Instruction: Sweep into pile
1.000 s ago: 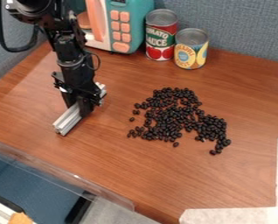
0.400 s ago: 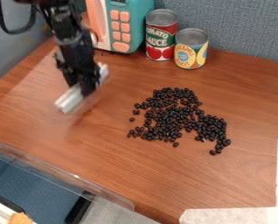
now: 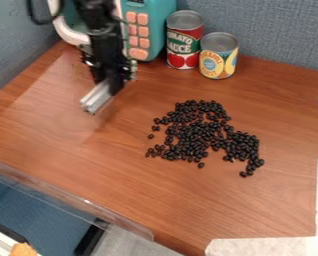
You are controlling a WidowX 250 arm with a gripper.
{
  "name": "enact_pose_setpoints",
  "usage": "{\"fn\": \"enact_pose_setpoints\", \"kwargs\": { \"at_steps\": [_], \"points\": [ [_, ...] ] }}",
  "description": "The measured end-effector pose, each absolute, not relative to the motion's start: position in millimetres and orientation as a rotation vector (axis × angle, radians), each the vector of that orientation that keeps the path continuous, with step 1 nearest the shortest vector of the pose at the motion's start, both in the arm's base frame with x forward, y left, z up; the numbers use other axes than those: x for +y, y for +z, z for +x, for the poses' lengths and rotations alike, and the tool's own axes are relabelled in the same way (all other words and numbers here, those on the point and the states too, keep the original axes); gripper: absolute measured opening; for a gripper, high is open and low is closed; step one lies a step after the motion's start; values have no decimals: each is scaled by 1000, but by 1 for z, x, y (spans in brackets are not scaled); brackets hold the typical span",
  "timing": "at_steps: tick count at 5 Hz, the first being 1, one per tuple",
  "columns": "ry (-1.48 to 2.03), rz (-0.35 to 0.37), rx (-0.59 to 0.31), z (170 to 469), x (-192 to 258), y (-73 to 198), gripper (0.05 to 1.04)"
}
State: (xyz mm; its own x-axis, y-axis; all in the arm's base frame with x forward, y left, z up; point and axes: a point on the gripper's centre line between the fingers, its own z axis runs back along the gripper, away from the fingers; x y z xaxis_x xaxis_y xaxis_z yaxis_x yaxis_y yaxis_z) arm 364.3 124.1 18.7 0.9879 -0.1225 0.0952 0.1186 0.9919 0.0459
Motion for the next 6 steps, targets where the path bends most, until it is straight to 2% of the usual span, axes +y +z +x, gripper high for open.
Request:
{"fn": "enact_pose_setpoints", "kwargs": {
  "at_steps": [1, 3, 4, 6],
  "points": [
    [-140, 59, -77, 381, 110, 4, 381],
    [-196, 54, -65, 395, 75, -3, 381],
    [-261, 48, -65, 396, 47, -6, 381],
    [-393, 5, -74, 376, -13, -6, 381]
  ]
}}
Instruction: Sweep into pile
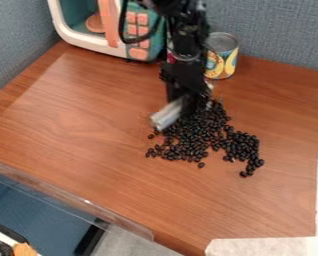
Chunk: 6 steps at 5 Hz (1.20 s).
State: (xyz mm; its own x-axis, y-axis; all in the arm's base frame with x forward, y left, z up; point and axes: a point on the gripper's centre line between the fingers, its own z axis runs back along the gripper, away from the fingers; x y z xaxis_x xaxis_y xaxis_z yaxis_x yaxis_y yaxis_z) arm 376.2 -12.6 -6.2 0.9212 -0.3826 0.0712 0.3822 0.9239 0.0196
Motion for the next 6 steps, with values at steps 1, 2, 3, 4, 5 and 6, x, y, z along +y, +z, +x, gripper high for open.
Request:
{"fn": "enact_pose_setpoints", "kwargs": {
  "at_steps": [1, 2, 3, 4, 5, 6],
  "points": [
    [-428, -2, -71, 368, -27, -7, 381],
    [-447, -3, -71, 366, -36, -6, 381],
    [-442, -9, -67, 365, -40, -5, 381],
    [-426, -34, -77, 365, -38, 5, 381],
    [-389, -51, -118, 369, -17, 25, 381],
    [-350, -57, -169, 369, 2, 43, 381]
  ]
}}
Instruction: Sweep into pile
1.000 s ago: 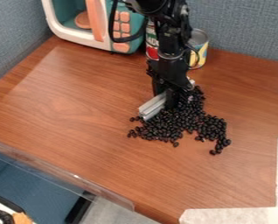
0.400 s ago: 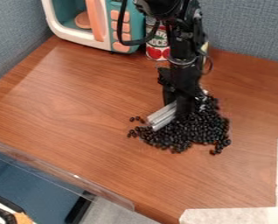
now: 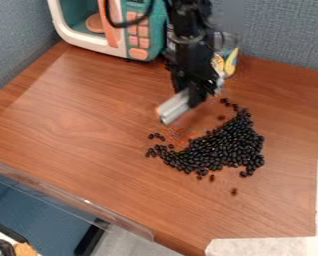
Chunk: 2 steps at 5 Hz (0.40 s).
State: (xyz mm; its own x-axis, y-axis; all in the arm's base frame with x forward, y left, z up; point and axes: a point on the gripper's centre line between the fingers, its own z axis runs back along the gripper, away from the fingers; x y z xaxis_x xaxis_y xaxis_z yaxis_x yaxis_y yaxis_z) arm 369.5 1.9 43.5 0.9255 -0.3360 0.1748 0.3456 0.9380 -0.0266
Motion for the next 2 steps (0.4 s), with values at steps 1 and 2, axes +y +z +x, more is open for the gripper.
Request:
{"fn": "enact_pose_setpoints", "kwargs": {
  "at_steps": [1, 2],
  "points": [
    [-285, -60, -136, 353, 18, 35, 381],
    [-184, -71, -100, 332, 42, 19, 381]
  ]
}}
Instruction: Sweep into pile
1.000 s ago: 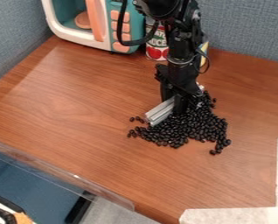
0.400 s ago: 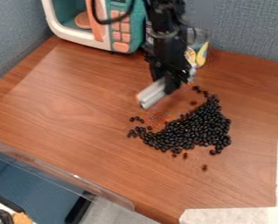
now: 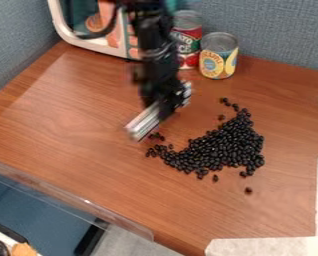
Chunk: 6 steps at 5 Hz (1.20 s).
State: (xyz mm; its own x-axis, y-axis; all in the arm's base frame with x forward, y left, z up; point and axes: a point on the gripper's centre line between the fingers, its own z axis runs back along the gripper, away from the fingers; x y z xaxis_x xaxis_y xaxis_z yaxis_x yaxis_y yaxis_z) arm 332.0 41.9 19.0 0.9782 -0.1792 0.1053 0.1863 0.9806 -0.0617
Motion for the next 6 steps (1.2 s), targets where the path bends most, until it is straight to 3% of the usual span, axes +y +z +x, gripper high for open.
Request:
{"fn": "enact_pose_setpoints", "kwargs": {
  "at_steps": [2, 3, 6],
  "points": [
    [-33, -96, -79, 300, 73, -5, 381],
    [-18, -96, -101, 299, 65, -6, 381],
    [-25, -212, -170, 311, 8, -6, 381]
  ]
}}
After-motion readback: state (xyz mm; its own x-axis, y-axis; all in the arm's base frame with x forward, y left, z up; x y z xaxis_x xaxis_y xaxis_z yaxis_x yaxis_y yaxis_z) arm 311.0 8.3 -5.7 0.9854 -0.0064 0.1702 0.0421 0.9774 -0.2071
